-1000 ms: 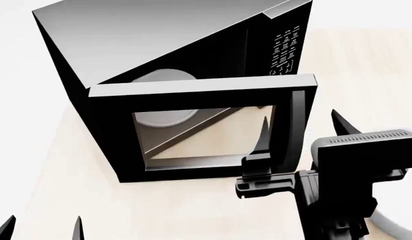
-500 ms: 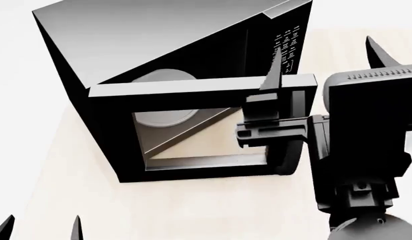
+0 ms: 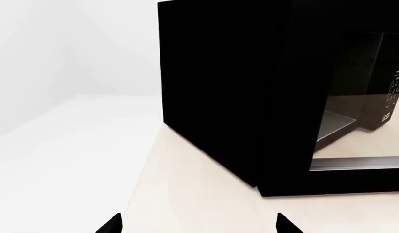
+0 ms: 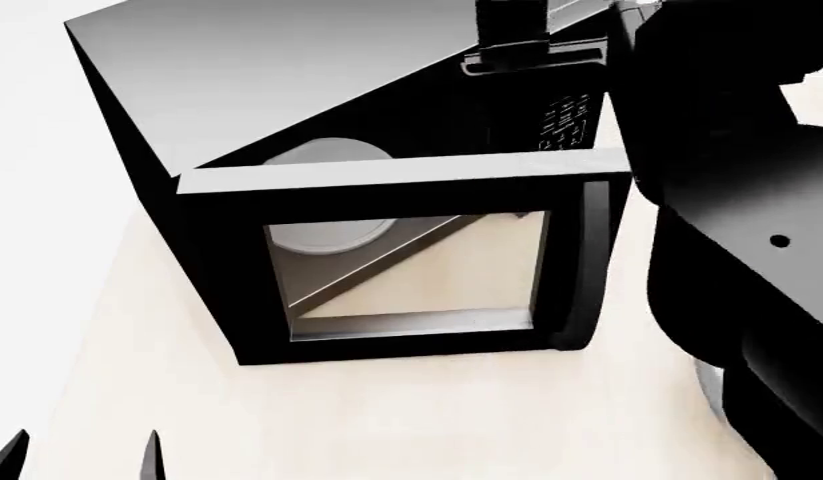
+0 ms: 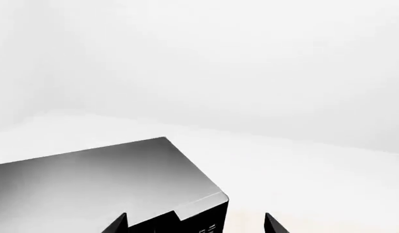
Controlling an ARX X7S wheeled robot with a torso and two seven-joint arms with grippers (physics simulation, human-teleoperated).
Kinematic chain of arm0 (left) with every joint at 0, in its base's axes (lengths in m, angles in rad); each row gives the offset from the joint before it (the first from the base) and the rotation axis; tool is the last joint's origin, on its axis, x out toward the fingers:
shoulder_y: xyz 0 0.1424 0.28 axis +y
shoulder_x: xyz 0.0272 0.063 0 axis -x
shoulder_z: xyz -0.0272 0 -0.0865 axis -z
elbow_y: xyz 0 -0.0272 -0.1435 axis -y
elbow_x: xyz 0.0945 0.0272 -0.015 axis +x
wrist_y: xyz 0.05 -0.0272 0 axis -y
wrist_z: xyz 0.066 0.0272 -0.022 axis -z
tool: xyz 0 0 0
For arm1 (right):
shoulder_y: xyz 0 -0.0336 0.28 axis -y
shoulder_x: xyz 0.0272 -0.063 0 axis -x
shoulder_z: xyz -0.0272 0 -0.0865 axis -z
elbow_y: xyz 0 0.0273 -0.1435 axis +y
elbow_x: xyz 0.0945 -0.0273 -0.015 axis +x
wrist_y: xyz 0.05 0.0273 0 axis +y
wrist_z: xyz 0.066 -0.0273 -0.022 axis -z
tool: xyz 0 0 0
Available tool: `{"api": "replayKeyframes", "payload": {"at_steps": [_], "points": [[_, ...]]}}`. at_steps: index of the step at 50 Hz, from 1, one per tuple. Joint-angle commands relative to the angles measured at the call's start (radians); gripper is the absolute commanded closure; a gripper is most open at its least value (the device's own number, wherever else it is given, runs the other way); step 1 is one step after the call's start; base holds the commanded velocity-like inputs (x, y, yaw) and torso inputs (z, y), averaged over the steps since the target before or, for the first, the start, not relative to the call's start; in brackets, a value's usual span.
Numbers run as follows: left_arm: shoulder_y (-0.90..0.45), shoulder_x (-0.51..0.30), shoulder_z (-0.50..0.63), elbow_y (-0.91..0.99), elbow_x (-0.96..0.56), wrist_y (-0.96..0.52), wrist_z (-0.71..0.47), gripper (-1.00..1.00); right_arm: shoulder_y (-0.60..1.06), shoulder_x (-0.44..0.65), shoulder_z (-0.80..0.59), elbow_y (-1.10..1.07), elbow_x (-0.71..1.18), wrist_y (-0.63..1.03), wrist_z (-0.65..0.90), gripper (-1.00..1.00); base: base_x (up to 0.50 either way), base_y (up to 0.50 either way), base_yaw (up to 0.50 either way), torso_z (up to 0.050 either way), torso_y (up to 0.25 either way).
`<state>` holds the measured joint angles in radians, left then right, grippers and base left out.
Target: Open the microwave.
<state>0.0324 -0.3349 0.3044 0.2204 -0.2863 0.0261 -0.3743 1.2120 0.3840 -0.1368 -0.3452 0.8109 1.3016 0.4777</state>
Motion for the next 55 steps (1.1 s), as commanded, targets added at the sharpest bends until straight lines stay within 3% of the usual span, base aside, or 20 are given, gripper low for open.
{"api": "replayKeyframes", "payload": {"at_steps": [1, 6, 7, 9, 21, 55], "points": [[0.0, -0.005, -0.004, 0.004, -0.014, 0.001, 0.0, -1.0, 0.185, -0.054, -0.08, 0.268, 0.011, 0.106, -0.041, -1.0, 0.0, 0.0, 0.0, 0.0, 0.0], [-0.001, -0.004, -0.001, 0.001, -0.015, 0.003, 0.001, -1.0, 0.252, -0.077, -0.107, 0.415, 0.003, 0.13, -0.068, -1.0, 0.0, 0.0, 0.0, 0.0, 0.0], [-0.001, -0.004, 0.0, 0.0, -0.013, 0.003, 0.001, -1.0, 0.244, -0.102, -0.038, 0.441, 0.023, 0.123, -0.051, -1.0, 0.0, 0.0, 0.0, 0.0, 0.0], [0.002, -0.007, -0.001, 0.01, -0.016, 0.0, 0.0, -1.0, 0.283, -0.093, -0.093, 0.497, 0.007, 0.156, -0.063, -1.0, 0.0, 0.0, 0.0, 0.0, 0.0], [0.007, -0.014, -0.005, 0.029, -0.027, -0.005, -0.007, -1.0, 0.357, -0.12, -0.129, 0.685, 0.004, 0.209, -0.062, -1.0, 0.0, 0.0, 0.0, 0.0, 0.0], [0.021, -0.028, -0.005, 0.063, -0.038, -0.012, -0.024, -1.0, 0.351, -0.138, -0.217, 0.864, -0.004, 0.178, -0.086, -1.0, 0.0, 0.0, 0.0, 0.0, 0.0]]}}
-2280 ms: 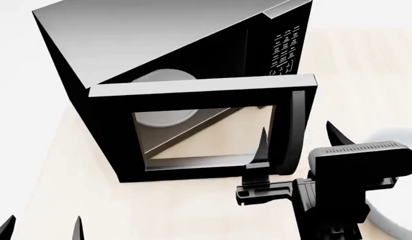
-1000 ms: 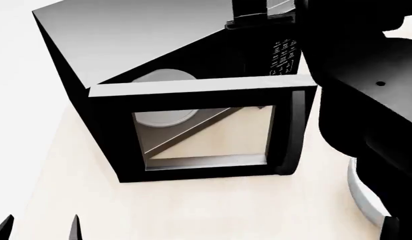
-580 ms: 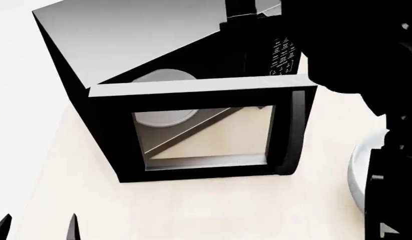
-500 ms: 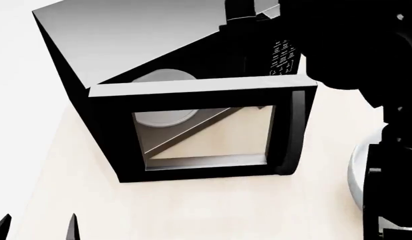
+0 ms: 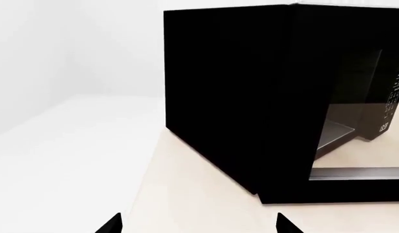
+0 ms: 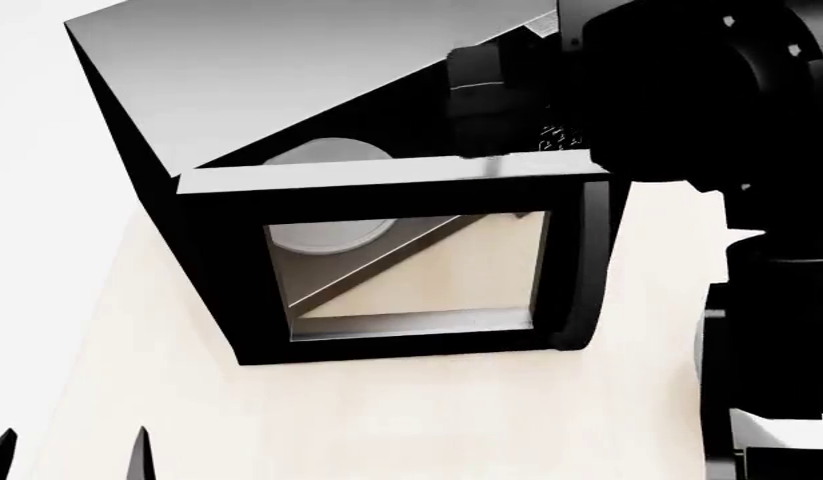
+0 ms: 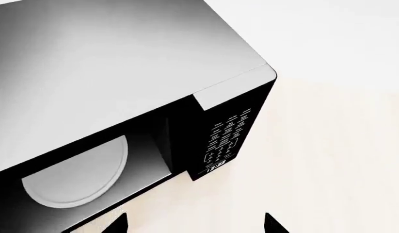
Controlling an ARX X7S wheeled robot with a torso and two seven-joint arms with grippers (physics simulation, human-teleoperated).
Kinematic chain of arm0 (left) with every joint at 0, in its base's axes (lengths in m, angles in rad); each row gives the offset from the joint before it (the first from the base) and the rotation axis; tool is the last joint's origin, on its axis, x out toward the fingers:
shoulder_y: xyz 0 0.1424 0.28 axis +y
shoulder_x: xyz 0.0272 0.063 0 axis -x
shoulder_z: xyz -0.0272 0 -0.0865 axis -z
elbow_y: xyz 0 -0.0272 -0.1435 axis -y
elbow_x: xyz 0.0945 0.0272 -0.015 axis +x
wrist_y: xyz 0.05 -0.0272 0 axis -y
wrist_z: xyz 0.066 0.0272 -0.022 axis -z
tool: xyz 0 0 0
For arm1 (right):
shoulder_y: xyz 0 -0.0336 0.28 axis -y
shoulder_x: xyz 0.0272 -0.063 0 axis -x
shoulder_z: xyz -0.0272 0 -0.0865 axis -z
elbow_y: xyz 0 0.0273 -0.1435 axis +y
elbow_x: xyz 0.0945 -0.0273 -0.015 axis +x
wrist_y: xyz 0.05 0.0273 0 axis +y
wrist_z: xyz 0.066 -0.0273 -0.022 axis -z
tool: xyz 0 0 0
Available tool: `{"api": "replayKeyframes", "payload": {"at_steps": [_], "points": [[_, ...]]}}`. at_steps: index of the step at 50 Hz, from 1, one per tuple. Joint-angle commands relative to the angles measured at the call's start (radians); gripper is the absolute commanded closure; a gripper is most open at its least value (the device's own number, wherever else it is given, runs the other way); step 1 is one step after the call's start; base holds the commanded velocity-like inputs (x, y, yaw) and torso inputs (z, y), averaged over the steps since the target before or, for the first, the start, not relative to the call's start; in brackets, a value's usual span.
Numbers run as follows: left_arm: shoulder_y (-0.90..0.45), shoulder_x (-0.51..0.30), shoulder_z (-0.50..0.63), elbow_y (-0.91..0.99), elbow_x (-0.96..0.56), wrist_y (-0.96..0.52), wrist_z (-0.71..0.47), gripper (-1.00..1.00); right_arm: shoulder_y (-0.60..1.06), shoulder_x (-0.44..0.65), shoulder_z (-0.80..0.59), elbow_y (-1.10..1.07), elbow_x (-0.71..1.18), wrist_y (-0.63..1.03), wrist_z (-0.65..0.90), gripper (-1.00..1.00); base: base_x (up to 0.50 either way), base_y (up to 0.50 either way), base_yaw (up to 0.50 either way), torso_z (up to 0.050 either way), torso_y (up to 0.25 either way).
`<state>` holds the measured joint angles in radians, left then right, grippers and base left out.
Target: Open the microwave.
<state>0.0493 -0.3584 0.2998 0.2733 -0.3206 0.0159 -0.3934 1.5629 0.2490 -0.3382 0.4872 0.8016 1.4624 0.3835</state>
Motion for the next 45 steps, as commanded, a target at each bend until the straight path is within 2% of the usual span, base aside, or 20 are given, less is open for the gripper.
{"api": "replayKeyframes", "payload": {"at_steps": [1, 21, 45], "points": [[0.005, -0.005, 0.0, 0.01, -0.004, -0.002, -0.005, -1.0, -0.002, -0.003, -0.017, 0.028, 0.008, 0.021, 0.009, -1.0, 0.0, 0.0, 0.0, 0.0, 0.0], [0.0, -0.01, 0.001, 0.008, -0.011, 0.003, -0.005, -1.0, -0.004, 0.02, -0.014, 0.018, 0.088, 0.09, 0.059, -1.0, 0.0, 0.0, 0.0, 0.0, 0.0], [0.0, -0.015, 0.004, 0.013, -0.013, 0.005, -0.011, -1.0, -0.01, 0.065, -0.081, 0.019, 0.301, 0.099, 0.183, -1.0, 0.0, 0.0, 0.0, 0.0, 0.0]]}}
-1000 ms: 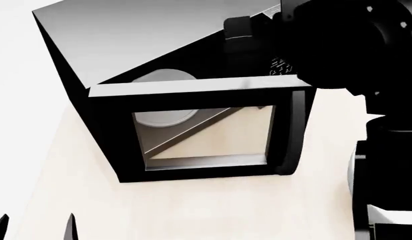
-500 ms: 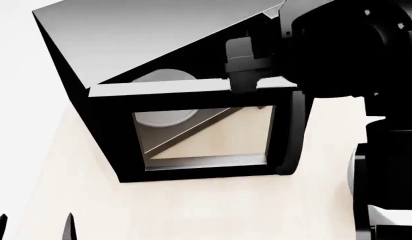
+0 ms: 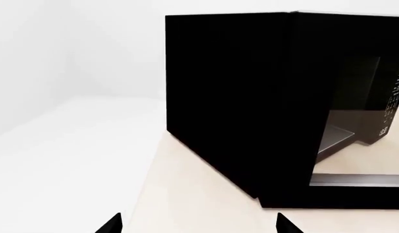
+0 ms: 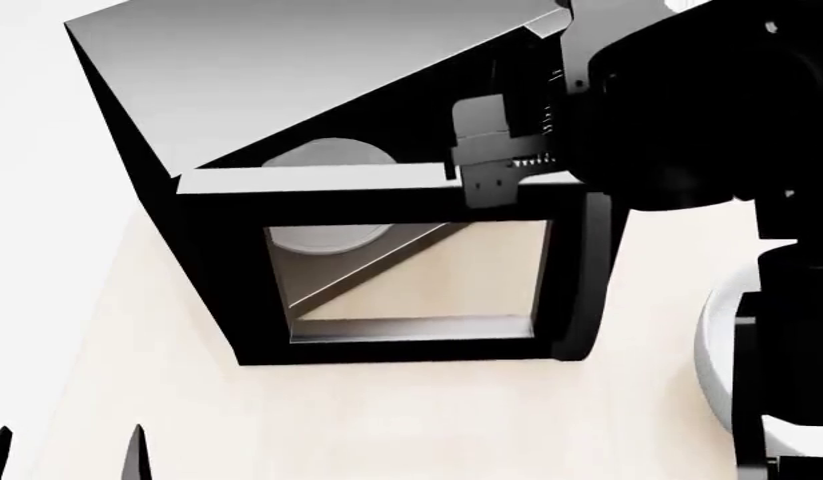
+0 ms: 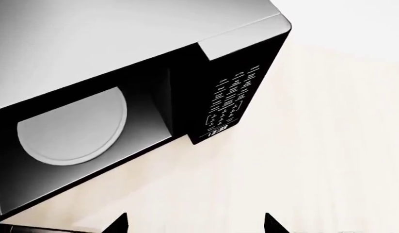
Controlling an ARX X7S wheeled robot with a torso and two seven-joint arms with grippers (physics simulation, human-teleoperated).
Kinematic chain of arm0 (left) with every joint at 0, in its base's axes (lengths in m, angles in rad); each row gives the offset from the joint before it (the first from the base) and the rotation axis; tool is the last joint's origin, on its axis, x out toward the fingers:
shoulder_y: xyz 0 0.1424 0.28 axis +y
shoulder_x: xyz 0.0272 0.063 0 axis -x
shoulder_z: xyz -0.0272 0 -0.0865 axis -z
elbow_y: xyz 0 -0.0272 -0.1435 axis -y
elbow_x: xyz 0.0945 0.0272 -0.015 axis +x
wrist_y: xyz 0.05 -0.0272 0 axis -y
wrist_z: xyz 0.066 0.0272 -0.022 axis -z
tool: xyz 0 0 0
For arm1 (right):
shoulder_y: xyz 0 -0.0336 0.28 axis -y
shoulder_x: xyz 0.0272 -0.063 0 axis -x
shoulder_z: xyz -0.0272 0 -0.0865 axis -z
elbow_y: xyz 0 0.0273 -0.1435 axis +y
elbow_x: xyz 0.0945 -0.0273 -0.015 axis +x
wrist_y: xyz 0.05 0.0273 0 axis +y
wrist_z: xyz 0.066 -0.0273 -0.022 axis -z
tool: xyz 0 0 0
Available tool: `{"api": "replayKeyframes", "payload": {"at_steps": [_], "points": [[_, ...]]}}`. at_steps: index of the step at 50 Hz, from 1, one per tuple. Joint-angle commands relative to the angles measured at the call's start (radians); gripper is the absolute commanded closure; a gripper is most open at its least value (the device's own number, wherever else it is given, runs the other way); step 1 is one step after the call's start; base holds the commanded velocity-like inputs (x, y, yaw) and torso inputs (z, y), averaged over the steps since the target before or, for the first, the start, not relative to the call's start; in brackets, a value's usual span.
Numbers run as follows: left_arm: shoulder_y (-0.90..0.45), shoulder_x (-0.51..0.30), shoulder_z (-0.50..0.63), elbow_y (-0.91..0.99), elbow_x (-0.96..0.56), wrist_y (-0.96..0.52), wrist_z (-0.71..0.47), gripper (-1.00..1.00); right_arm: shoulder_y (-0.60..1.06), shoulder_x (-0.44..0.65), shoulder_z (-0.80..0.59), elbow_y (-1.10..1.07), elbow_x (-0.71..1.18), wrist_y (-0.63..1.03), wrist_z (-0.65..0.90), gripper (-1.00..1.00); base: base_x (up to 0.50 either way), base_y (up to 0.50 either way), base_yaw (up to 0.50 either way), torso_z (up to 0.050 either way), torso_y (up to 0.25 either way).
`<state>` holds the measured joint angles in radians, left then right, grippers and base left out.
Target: Open the microwave.
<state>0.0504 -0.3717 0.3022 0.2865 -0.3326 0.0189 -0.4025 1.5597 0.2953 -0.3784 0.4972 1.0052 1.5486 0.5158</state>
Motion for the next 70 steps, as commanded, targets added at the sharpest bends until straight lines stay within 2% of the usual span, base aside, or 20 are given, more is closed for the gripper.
{"api": "replayKeyframes", "payload": {"at_steps": [1, 26, 56, 70], "points": [[-0.001, -0.001, 0.002, 0.0, -0.001, 0.002, -0.002, -1.0, -0.005, 0.022, -0.045, 0.01, 0.112, 0.013, 0.059, -1.0, 0.0, 0.0, 0.0, 0.0, 0.0], [0.004, -0.01, 0.002, 0.014, -0.008, 0.001, -0.009, -1.0, 0.01, 0.092, -0.151, 0.001, 0.523, 0.008, 0.334, -1.0, 0.0, 0.0, 0.0, 0.0, 0.0], [0.005, -0.017, 0.007, 0.025, -0.01, -0.003, -0.019, -1.0, -0.04, 0.191, -0.235, -0.125, 0.875, -0.027, 0.551, -1.0, 0.0, 0.0, 0.0, 0.0, -0.001], [0.002, -0.019, 0.009, 0.023, -0.013, -0.003, -0.02, -1.0, -0.065, 0.227, -0.276, -0.174, 0.968, -0.048, 0.584, -1.0, 0.0, 0.0, 0.0, 0.0, -0.001]]}}
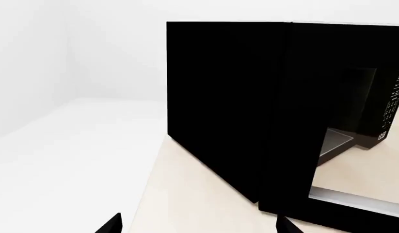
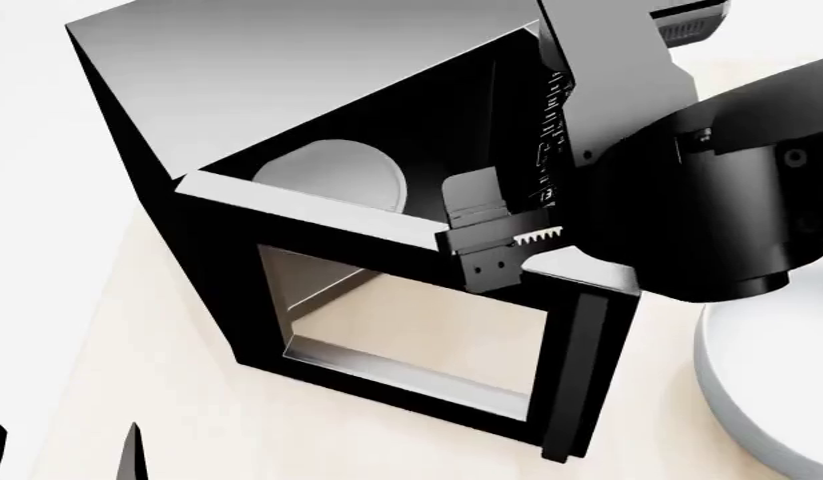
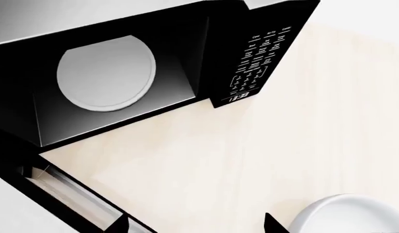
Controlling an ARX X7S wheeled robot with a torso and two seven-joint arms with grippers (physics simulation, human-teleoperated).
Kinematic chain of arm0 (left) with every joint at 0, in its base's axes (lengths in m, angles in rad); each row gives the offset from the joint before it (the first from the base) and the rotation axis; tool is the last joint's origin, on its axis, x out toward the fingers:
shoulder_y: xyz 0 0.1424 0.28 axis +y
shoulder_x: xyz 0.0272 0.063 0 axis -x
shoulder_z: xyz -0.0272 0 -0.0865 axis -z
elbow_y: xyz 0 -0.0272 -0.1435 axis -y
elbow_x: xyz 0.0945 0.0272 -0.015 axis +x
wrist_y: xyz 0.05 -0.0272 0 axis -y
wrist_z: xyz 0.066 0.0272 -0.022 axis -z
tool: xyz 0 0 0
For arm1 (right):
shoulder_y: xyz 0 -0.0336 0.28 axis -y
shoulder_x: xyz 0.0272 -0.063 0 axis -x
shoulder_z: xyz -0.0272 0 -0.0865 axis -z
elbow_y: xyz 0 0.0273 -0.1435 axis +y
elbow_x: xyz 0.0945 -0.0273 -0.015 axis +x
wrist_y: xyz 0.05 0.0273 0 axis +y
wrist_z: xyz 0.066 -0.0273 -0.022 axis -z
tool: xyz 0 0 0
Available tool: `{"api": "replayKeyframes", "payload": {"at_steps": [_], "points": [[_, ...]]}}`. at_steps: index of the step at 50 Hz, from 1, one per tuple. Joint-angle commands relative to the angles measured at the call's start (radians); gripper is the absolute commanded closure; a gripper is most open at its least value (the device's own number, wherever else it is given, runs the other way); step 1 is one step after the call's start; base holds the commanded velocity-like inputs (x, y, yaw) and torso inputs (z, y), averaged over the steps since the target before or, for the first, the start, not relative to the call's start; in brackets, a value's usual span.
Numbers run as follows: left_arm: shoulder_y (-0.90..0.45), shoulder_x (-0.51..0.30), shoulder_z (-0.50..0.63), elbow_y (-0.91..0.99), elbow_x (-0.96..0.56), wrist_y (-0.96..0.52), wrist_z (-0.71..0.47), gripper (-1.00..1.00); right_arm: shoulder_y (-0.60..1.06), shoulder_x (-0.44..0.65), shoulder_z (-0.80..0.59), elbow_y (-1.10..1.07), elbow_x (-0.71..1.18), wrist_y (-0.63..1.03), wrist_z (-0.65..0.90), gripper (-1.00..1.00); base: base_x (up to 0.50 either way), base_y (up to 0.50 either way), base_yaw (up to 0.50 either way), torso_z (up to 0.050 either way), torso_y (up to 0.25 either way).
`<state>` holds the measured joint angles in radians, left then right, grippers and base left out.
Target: Open the microwave.
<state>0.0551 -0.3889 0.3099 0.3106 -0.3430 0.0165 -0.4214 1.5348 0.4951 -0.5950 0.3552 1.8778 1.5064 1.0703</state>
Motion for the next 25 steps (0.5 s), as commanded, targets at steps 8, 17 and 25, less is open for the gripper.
{"api": "replayKeyframes", "payload": {"at_steps": [8, 17, 25], "points": [[-0.007, -0.001, 0.003, -0.008, -0.002, 0.002, -0.001, -1.0, -0.044, 0.041, -0.084, -0.052, 0.149, -0.015, 0.038, -1.0, 0.0, 0.0, 0.0, 0.0, -0.003], [-0.005, -0.003, 0.004, -0.005, -0.002, 0.002, -0.004, -1.0, -0.052, 0.054, -0.111, -0.079, 0.196, -0.024, 0.041, -1.0, 0.0, 0.0, 0.0, -0.002, -0.002], [-0.003, -0.005, 0.008, -0.001, -0.002, 0.0, -0.006, -1.0, -0.058, 0.07, -0.131, -0.106, 0.248, -0.034, 0.042, -1.0, 0.0, 0.0, 0.0, 0.0, -0.004]]}}
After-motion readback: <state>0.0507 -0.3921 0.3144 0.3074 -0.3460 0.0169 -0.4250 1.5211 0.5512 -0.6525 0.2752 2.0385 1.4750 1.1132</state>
